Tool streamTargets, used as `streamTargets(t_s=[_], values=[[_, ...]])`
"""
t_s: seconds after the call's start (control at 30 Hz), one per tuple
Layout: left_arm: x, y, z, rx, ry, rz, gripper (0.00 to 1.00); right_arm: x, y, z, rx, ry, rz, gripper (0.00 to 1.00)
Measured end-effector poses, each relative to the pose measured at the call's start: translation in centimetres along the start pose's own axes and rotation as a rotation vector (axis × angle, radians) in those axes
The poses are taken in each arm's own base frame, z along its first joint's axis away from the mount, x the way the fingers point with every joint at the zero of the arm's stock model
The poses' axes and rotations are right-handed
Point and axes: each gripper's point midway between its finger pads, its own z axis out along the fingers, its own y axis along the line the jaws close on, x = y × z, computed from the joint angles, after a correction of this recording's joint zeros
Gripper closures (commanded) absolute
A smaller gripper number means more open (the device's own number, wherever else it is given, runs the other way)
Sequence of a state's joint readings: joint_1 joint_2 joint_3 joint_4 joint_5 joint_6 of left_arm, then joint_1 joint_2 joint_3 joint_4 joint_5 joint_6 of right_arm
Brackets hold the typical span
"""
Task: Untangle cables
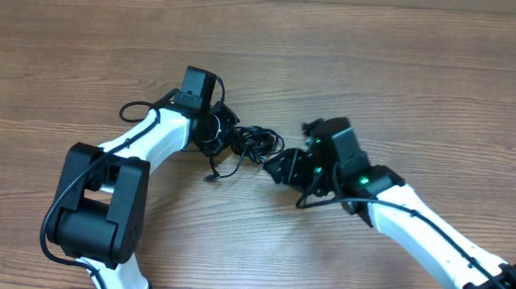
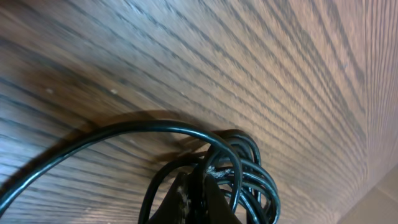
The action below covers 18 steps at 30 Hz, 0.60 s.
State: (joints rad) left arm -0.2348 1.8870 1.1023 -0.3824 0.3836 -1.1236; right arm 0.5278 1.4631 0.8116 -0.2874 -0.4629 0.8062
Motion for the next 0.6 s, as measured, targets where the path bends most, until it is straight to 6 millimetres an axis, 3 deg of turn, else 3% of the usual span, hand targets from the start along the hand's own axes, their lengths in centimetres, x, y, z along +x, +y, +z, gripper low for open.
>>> streamTargets(t_s=[0.07, 0.17, 0.27, 0.4, 0.43, 0.53, 0.6], values=[[-0.1, 0.1, 0.0, -0.003, -0.002, -0.007, 0.96, -1.4, -0.8, -0.6, 0.005, -0.031, 0.053, 0.82], [-0.1, 0.2, -0.1, -0.009, -0.002, -0.020, 0.96, -2.6, -2.0, -1.4, 0.016, -0.054, 0.118, 0.82], [-0.1, 0.2, -0.1, -0.012, -0.002, -0.034, 0.96, -2.3, -3.0, -1.7, 0.039, -0.029, 0.171, 0.96], [0.0, 0.3, -0.1, -0.017, 0.000, -0.047, 0.96, -1.2, -4.1, -1.8, 0.083, 0.004, 0.231, 0.96], [0.0, 0.3, -0.1, -0.018, 0.000, -0.055, 0.96, -1.1, -4.4, -1.9, 0.095, 0.007, 0.253, 0.93], [0.2, 0.7, -0.2, -0.036, 0.007, -0.090, 0.96, -1.1, -5.4, -2.3, 0.124, 0.003, 0.362, 0.71], [0.3, 0.9, -0.2, -0.044, 0.011, -0.112, 0.96, -1.2, -6.0, -2.6, 0.138, 0.001, 0.432, 0.64]])
